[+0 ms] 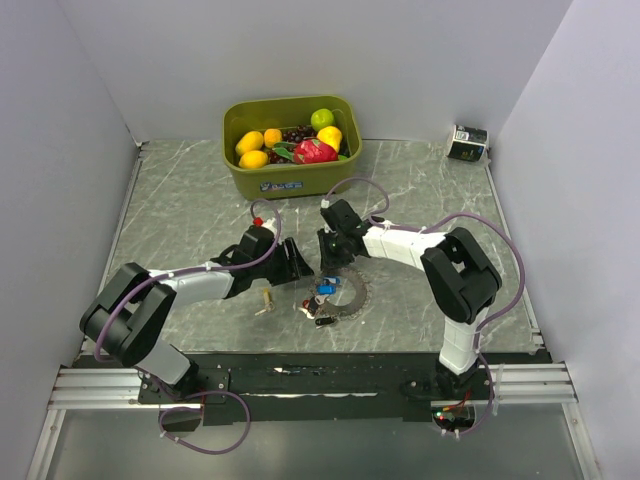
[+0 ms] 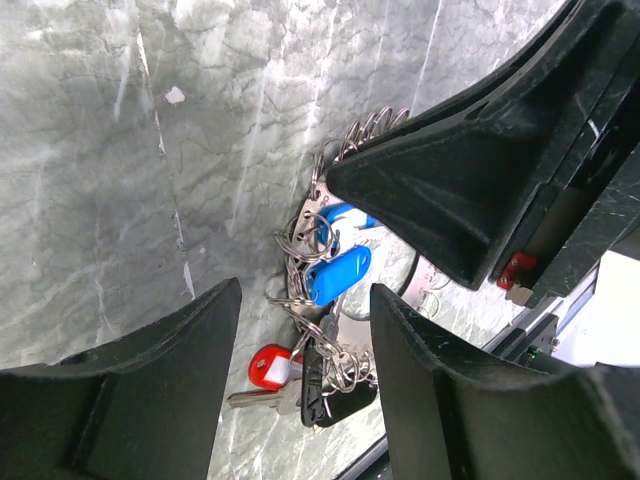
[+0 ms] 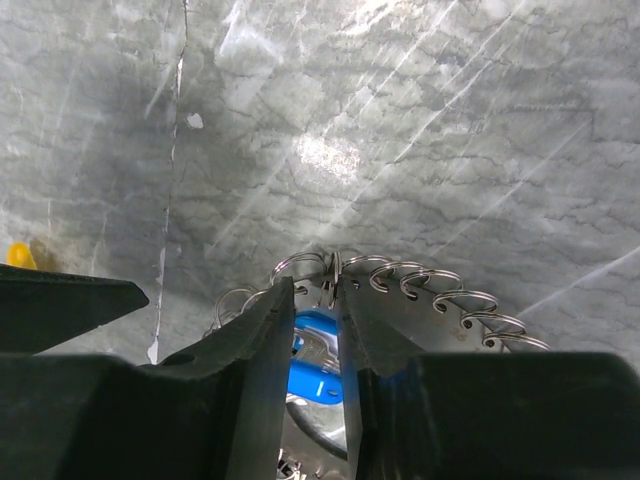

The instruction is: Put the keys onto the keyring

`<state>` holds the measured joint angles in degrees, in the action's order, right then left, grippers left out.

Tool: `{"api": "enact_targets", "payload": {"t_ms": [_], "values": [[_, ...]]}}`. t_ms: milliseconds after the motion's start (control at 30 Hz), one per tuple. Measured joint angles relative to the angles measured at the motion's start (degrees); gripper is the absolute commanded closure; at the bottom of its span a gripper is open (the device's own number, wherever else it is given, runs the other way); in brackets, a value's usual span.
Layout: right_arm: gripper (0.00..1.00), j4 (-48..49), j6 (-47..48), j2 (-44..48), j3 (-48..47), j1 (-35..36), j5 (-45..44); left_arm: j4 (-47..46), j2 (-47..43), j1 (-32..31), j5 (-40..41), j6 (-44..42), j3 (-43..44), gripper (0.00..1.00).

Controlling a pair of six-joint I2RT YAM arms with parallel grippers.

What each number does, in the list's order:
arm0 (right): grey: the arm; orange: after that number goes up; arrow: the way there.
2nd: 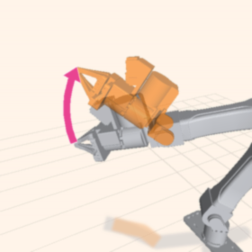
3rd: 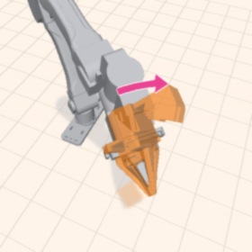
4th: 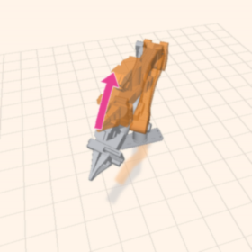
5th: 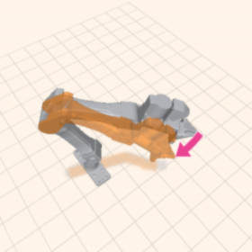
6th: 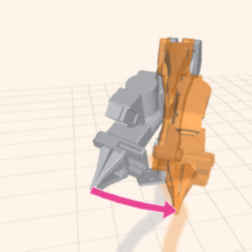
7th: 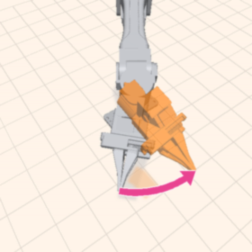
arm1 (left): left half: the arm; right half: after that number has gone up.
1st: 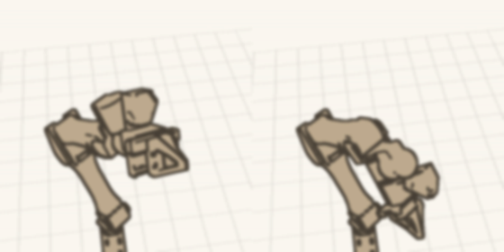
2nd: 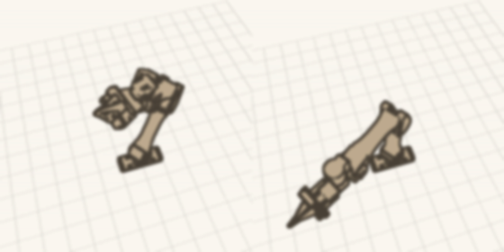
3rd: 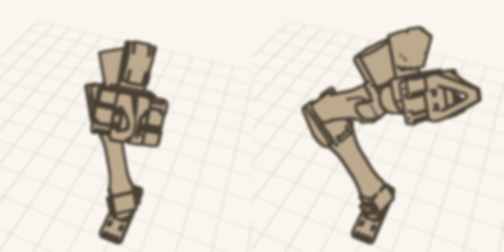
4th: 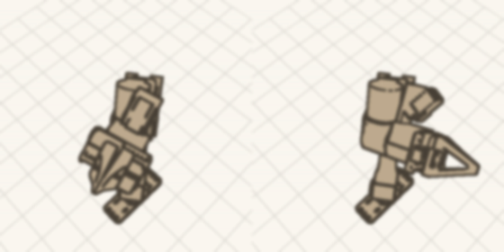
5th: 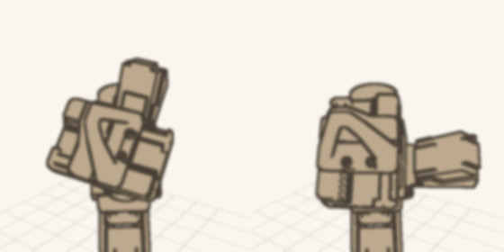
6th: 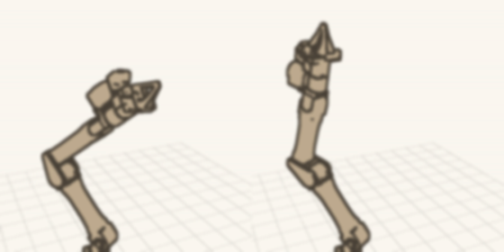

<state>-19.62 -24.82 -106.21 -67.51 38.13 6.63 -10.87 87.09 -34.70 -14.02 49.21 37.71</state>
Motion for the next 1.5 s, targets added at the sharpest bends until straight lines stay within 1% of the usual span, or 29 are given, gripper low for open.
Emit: {"api": "enact_targets", "payload": {"t_ms": [33,100,133,167,433,633,933,1133,1300,1500], "values": [[0.86,-0.02,-0.02,0.0,0.0,0.0,-0.02,0.02,0.0,0.0,0.13,0.0,0.0,0.4],[0.94,-0.07,0.04,-0.02,-0.02,0.17,-0.13,0.09,0.0,0.0,0.35,-0.02,0.0,0.41],[0.99,-0.15,0.0,-0.02,-0.04,0.2,-0.24,0.15,0.0,0.0,0.39,-0.02,0.0,0.4],[1.0,-0.2,0.04,-0.02,-0.07,0.22,-0.35,0.26,0.0,0.0,0.42,-0.04,0.0,0.4],[1.0,-0.55,0.98,0.07,-0.11,0.52,-1.36,2.43,-1.16,0.02,1.97,-0.74,0.0,0.4],[1.0,-2.03,3.8,1.79,-0.11,0.57,-1.42,3.82,-6.36,0.59,3.65,-3.52,0.0,0.4],[1.0,-3.98,9.84,12.92,-0.09,0.61,-0.83,7.17,-17.59,2.08,6.62,-11.04,0.0,0.36],[1.0,-2.54,13.18,22.53,2.1,0.63,1.77,7.74,-24.92,2.1,7.23,-16.92,0.02,0.28],[1.0,-1.01,16.02,28.2,4.33,0.63,2.47,7.19,-27.39,2.21,2.05,-22.23,0.02,0.26],[1.0,-0.52,19.67,30.86,4.61,0.61,3.72,7.21,-30.03,2.21,-4.35,-25.97,0.63,0.26]]}}
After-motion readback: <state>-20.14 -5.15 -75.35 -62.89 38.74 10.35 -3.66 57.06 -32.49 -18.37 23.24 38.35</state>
